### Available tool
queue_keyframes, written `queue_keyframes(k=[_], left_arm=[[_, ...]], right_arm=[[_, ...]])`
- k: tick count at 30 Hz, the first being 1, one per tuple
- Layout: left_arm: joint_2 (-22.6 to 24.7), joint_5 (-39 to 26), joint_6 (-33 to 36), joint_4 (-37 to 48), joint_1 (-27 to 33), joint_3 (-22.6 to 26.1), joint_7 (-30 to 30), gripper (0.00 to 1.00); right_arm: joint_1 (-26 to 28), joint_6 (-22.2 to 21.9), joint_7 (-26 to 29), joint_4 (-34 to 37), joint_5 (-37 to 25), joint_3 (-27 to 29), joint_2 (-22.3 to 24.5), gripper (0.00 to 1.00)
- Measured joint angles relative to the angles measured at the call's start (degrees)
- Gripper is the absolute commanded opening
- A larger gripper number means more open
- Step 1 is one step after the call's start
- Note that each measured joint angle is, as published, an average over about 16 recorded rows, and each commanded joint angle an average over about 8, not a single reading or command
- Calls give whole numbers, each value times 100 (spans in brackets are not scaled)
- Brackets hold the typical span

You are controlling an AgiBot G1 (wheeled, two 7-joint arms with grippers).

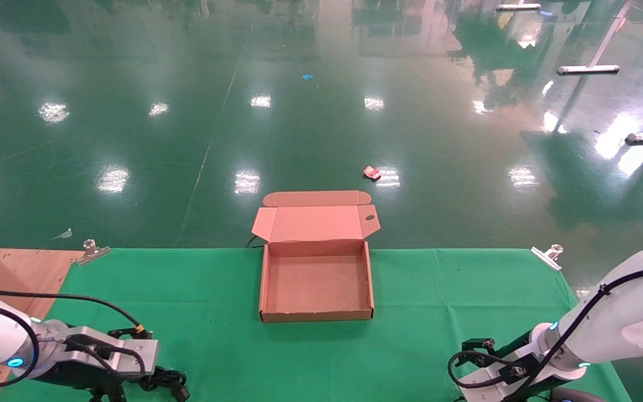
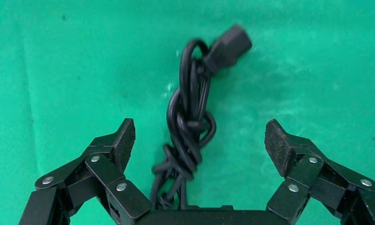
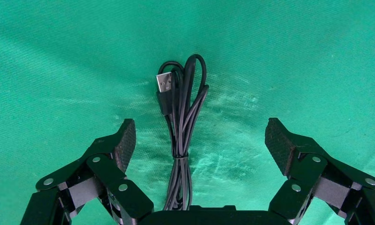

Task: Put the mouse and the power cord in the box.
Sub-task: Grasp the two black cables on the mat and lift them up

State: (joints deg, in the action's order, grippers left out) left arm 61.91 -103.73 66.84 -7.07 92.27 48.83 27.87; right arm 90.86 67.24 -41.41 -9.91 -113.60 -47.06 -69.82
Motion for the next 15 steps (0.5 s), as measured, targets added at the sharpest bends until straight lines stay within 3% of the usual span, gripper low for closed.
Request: queue_keyframes(k=[4,5,7,15], left_arm=[[15,7,-96,159,19,-8,78,14],[18,6,-120,193,24,-8,93,3],[26,5,-167,253,35,-10,119,0],[62,13,-294,429,49,-18,200,0]], right_arm=[[57,-33,-151,215,14,7,-76,16],[70,-40,-185,260,15,7,-92,8],[92,-52,-247,343,17,7,-120,0],[167,-78,-439,590,21,9,-197,0]])
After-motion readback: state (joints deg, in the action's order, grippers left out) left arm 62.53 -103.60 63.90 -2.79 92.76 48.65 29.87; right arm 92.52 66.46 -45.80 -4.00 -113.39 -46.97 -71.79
